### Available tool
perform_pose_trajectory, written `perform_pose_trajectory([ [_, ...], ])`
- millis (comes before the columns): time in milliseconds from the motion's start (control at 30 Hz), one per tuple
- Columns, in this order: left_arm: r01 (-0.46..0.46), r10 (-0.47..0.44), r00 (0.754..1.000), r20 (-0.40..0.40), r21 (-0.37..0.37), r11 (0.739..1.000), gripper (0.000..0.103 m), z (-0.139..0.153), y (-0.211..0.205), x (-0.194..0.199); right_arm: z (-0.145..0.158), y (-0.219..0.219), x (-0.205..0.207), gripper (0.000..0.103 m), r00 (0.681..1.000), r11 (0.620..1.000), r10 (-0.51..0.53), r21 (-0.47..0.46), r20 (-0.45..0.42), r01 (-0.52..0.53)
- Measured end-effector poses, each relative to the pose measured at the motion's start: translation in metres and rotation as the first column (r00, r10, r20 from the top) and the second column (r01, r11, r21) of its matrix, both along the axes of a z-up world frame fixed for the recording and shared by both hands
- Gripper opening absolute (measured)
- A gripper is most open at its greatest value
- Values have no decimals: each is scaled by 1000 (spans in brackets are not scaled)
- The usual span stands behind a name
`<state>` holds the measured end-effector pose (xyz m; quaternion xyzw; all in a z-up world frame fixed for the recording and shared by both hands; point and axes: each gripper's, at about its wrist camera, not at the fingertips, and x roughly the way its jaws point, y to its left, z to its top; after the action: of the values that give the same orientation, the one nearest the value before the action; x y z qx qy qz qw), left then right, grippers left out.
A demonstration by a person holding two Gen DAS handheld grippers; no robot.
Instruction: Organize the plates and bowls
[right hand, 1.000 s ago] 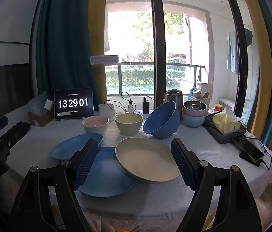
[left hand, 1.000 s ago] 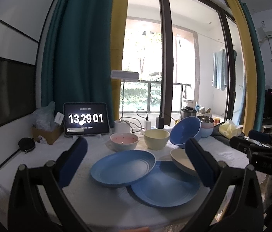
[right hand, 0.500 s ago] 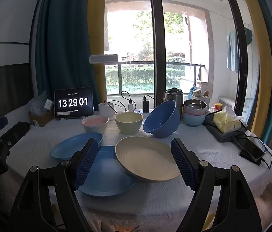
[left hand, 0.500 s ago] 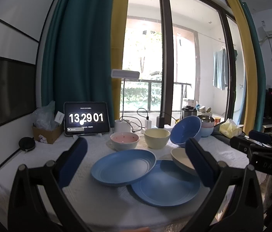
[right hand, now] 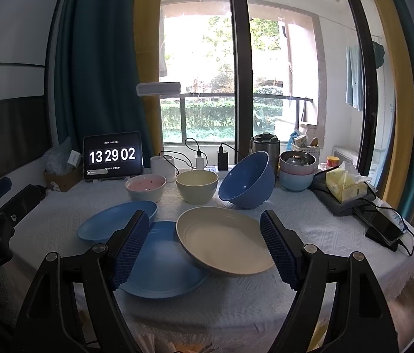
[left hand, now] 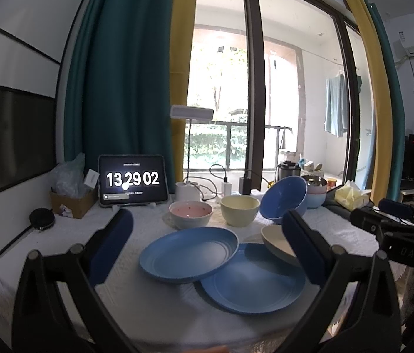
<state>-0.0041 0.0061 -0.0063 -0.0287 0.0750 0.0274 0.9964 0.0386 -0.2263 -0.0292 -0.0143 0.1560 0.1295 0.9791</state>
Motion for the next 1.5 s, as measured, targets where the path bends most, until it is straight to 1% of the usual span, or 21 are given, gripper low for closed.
perform_pose_trajectory([
  [633, 1, -1, 1000, 0, 2, 1000, 102, 0, 0, 0, 0, 0, 1, 81, 1000, 1000, 1, 2, -5, -1],
  [933, 5, -5, 1000, -10, 14, 1000, 102, -5, -4, 1, -3, -1, 0, 81, 1000, 1000, -2, 8, -12, 2],
  [1167, 26, -24, 999, -39, 37, 999, 102, -9, -17, 9, -11, -9, 6, 81, 999, 999, -21, 26, -36, 22],
  [1500, 69, -62, 994, -88, 82, 994, 102, -18, -47, 30, -30, -35, 24, 81, 994, 995, -69, 62, -89, 75],
])
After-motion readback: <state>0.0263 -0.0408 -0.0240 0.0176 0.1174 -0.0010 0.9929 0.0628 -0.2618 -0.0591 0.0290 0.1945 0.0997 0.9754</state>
